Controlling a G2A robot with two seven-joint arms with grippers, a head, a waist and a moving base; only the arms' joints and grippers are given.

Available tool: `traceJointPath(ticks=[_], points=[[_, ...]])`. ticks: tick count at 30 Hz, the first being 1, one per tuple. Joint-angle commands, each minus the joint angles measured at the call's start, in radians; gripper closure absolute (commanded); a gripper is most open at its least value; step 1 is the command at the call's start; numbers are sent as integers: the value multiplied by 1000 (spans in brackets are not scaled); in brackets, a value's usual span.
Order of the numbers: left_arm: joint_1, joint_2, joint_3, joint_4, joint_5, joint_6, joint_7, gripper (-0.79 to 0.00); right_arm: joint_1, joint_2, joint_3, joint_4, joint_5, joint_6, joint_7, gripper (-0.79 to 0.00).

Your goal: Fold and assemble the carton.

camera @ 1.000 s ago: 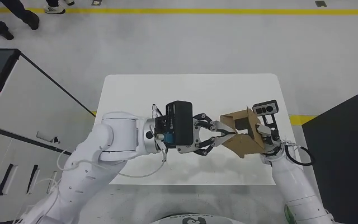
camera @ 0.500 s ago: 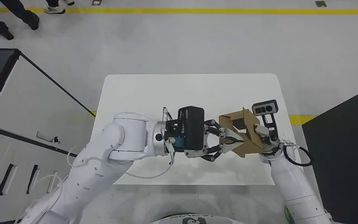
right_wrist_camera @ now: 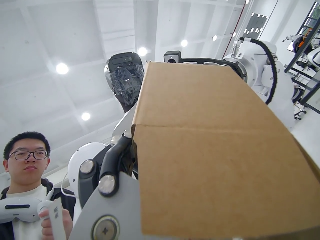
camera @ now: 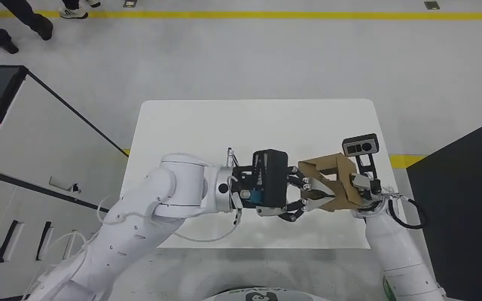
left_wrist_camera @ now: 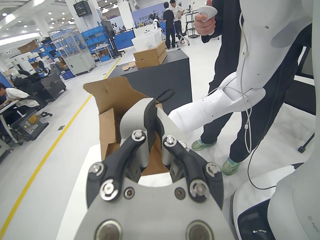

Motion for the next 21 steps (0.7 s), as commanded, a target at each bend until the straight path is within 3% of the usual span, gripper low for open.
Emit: traceJointPath(ticks=[1, 21], points=[[-2, -2, 10, -2, -2, 2, -2, 0, -5, -2, 3, -8, -5, 0, 0, 0], [-6, -10, 24, -20, -10, 17, -24, 0, -41, -9, 20, -31, -3, 0, 0, 0]])
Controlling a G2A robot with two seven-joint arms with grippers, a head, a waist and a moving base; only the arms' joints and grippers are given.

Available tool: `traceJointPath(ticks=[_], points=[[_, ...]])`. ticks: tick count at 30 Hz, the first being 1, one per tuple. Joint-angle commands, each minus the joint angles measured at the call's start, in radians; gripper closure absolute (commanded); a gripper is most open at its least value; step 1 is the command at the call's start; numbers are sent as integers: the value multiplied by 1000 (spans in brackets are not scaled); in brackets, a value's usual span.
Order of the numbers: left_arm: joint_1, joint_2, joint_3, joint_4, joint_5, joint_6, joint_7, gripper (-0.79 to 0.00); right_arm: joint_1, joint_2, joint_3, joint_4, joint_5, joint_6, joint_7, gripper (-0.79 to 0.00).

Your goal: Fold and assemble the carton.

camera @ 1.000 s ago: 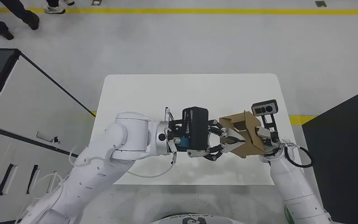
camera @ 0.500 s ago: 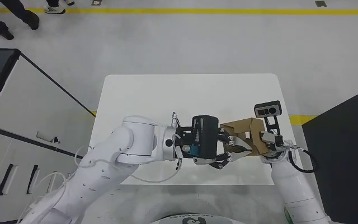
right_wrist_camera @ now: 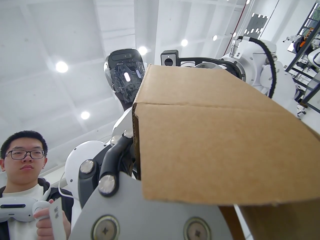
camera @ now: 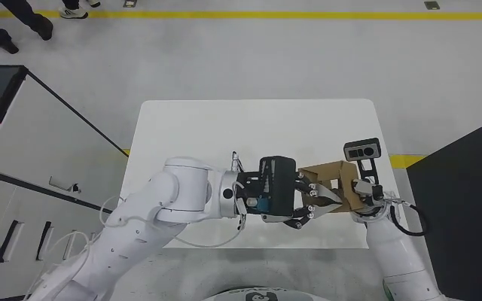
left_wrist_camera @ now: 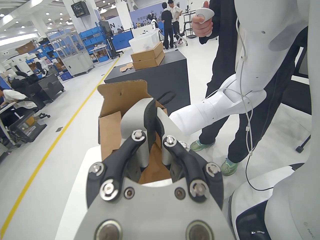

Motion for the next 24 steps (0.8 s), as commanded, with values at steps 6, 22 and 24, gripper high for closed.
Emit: traceJointPath(ticks=[6, 22, 24], points=[[-4, -3, 6, 4, -10, 5, -8, 0, 2, -2, -1, 3, 1, 0, 0, 0], [1, -2, -20, -1, -1, 0, -11, 0, -13, -8, 1, -13, 0, 0, 0, 0], [4, -2, -22, -2, -1, -2, -13, 0, -16, -8, 4, -14, -1, 0, 0, 0]])
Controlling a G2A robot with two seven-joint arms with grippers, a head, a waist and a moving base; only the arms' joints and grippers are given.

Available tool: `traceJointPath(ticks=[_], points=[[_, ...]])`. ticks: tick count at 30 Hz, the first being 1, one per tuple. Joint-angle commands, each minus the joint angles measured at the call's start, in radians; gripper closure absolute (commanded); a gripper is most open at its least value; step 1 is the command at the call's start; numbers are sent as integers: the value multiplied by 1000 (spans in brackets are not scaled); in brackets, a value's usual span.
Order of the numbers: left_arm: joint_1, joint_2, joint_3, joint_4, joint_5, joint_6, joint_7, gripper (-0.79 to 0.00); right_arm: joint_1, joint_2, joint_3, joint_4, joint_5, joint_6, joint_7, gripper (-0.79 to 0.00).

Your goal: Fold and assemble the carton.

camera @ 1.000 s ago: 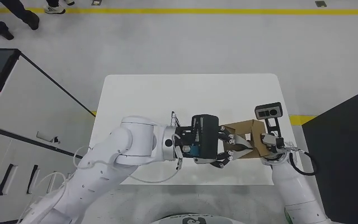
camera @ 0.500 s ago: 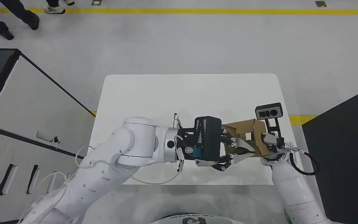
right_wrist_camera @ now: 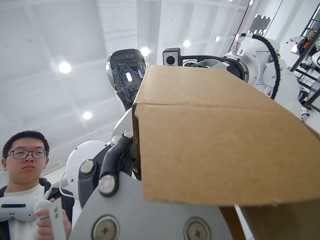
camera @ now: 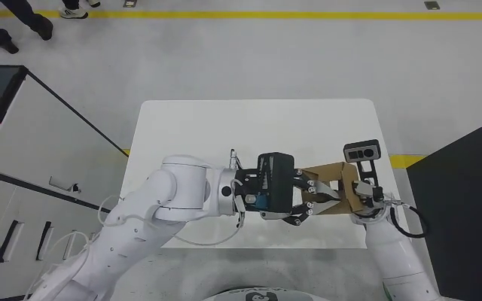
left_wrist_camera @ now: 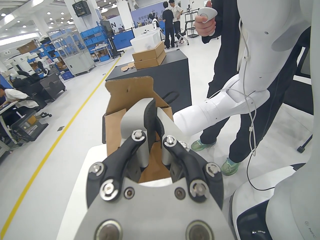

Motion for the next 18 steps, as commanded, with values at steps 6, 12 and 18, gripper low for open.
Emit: traceJointPath(ticks=[6, 12, 18], points=[[12, 0, 2, -3, 4, -6, 5, 0, -6, -2, 6, -1, -2, 0, 0, 0], [19, -2, 14, -1, 9, -2, 8, 0, -7, -5, 4, -2, 0, 0, 0, 0], [18, -4, 22, 2, 8, -5, 7, 0, -8, -7, 3, -2, -1, 0, 0, 0]])
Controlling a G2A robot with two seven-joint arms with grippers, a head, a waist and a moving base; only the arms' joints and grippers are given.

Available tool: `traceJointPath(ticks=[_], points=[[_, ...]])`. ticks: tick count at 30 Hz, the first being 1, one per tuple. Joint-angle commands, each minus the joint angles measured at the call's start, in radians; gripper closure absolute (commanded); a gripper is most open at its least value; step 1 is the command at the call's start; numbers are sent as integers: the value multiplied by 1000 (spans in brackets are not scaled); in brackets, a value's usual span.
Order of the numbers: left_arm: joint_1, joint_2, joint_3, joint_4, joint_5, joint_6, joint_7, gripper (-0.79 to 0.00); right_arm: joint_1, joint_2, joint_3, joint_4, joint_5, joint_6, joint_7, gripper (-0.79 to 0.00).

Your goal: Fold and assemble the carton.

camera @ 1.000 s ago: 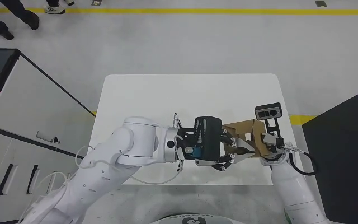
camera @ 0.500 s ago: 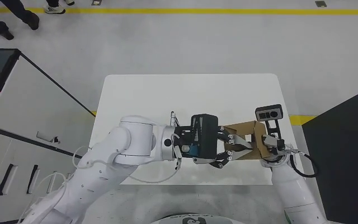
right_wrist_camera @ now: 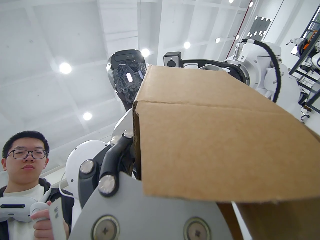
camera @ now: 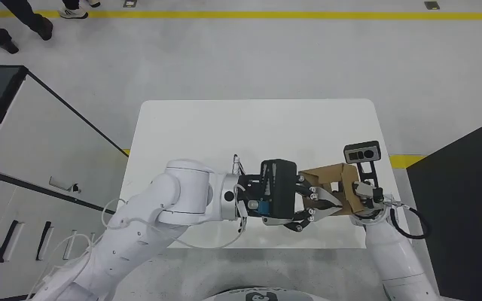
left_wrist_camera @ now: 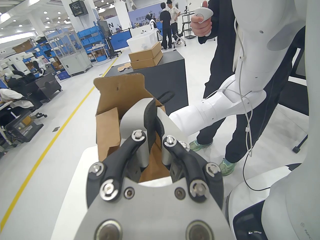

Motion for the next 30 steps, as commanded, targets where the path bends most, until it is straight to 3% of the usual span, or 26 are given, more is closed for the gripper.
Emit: traceJointPath(ticks=[1, 12, 22, 30], points=[[-1, -1, 2, 1, -2, -1, 0, 0, -1, -1, -1, 0, 1, 0, 0, 0], [-3, 2, -23, 2, -5, -7, -12, 0, -6, -2, 5, 3, -4, 3, 0, 0], [-6, -5, 13, 11, -15, -11, -14, 0, -5, -4, 6, 5, 2, 4, 0, 0], [-11, -3, -30, -14, -3, 11, -1, 0, -8, -8, -6, 2, 71, 31, 0, 0]])
